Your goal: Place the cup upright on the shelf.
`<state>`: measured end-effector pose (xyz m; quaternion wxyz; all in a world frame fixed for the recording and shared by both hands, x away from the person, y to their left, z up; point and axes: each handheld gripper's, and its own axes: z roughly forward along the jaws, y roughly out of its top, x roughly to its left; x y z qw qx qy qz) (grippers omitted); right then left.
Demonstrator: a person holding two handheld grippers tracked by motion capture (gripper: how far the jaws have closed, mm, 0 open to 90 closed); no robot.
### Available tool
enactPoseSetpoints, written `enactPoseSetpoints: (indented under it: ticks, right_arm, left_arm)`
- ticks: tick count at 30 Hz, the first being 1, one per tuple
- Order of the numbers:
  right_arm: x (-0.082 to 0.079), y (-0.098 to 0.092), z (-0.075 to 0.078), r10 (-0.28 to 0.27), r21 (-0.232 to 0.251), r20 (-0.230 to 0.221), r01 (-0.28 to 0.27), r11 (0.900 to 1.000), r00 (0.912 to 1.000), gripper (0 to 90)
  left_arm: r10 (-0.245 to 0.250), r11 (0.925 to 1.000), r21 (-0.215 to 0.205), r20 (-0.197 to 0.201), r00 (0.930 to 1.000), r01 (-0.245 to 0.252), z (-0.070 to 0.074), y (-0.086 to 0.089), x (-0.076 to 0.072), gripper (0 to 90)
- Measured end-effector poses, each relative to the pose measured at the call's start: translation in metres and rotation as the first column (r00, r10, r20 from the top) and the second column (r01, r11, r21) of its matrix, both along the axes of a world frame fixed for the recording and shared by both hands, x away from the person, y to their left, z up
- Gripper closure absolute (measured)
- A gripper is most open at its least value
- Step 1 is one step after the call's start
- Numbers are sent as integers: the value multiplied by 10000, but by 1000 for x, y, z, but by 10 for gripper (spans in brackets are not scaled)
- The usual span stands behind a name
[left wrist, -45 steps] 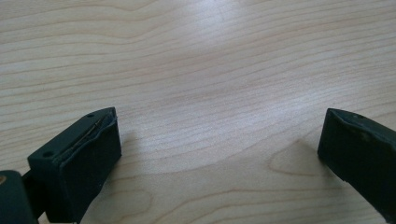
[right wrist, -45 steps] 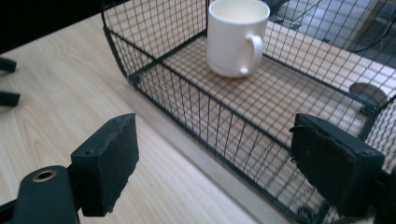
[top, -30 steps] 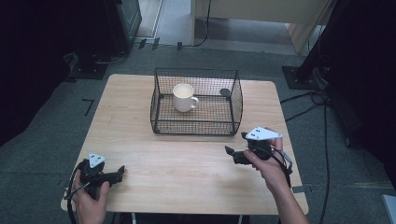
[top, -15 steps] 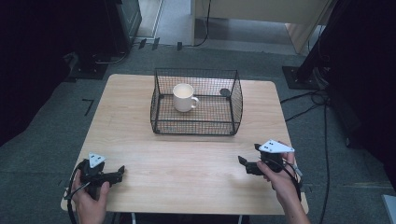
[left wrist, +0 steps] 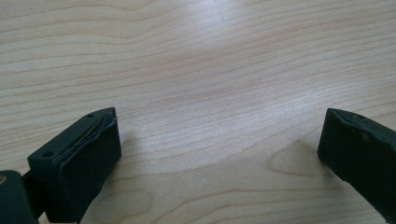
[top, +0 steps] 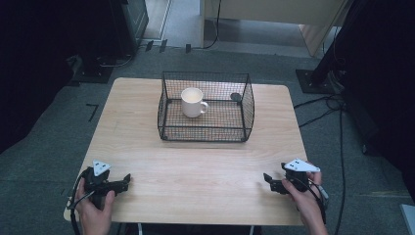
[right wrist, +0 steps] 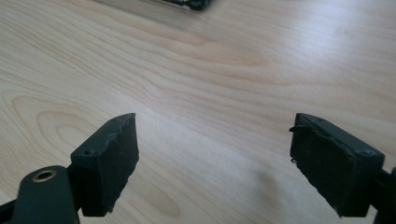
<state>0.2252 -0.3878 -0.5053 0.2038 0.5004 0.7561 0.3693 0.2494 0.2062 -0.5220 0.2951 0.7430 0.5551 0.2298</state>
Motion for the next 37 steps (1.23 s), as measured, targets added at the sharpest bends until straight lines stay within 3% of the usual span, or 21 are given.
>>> enactPoseSetpoints:
  ticks: [11,16,19,25,29,37]
  right_arm:
    - [-15,-8,-18,-486,-765,-592,440,9961,9971,146]
    - [-22,-12,-19,-698,-690,-524,661,9954,9962,144]
    - [-29,-15,-23,-941,-458,-118,935,9946,9955,137]
    - [-39,-17,-24,-1427,-458,-150,1419,9888,9897,126]
    - [-38,-17,-25,-1580,-581,-368,1557,9861,9868,6]
    - [-36,-17,-25,-1573,-643,-443,1543,9859,9866,0]
  left_arm:
    - [0,10000,-3,2,10000,0,0,0,0,0]
    - [-2,10000,0,0,10000,2,0,0,0,0]
    - [-18,10000,24,-15,10000,18,0,0,0,0]
    - [-2,10000,-8,17,10000,2,0,0,0,0]
    - [-17,10000,22,-13,10000,17,0,0,0,0]
    - [-17,10000,22,-13,10000,17,0,0,0,0]
